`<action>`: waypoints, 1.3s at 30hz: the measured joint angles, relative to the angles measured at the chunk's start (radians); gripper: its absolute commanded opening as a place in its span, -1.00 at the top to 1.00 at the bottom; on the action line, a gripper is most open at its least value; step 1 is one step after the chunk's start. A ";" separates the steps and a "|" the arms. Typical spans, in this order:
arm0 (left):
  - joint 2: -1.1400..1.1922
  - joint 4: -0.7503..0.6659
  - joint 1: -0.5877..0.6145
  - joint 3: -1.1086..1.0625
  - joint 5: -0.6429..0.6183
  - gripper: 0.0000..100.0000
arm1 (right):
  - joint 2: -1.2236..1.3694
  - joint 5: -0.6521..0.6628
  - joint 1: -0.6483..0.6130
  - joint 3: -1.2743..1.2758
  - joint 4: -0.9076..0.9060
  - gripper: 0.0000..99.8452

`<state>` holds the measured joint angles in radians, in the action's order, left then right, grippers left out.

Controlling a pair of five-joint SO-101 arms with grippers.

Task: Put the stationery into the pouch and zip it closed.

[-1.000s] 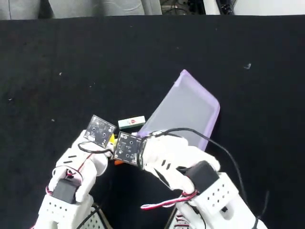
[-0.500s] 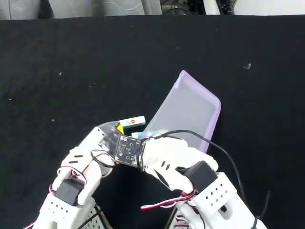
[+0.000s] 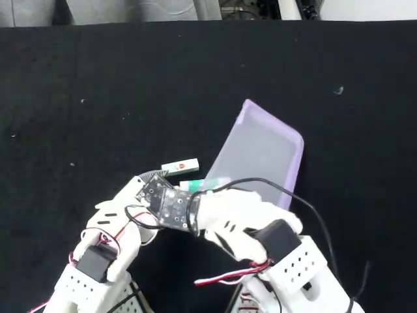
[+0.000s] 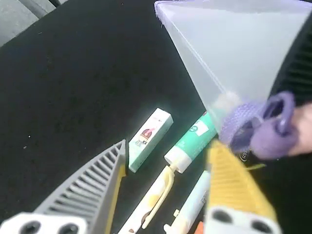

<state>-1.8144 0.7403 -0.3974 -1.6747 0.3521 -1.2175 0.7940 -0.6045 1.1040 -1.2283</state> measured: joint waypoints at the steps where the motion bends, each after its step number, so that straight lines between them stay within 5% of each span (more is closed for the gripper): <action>1: 0.000 0.002 0.000 -0.002 -0.005 0.38 | 0.000 0.002 0.014 -0.005 -0.003 0.98; 14: 0.000 0.002 -0.002 -0.002 -0.021 0.38 | 0.000 0.044 0.041 -0.012 -0.023 0.98; 23: 0.000 0.002 -0.002 0.006 -0.284 0.38 | 0.000 0.064 0.041 -0.012 -0.044 0.98; 39: -0.002 0.008 -0.051 0.006 -0.298 0.38 | 0.000 0.133 0.158 -0.012 -0.002 0.98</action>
<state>-1.8159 0.7480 -0.4480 -1.6686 0.0545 -1.2175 0.9275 -0.4465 1.0917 -1.2298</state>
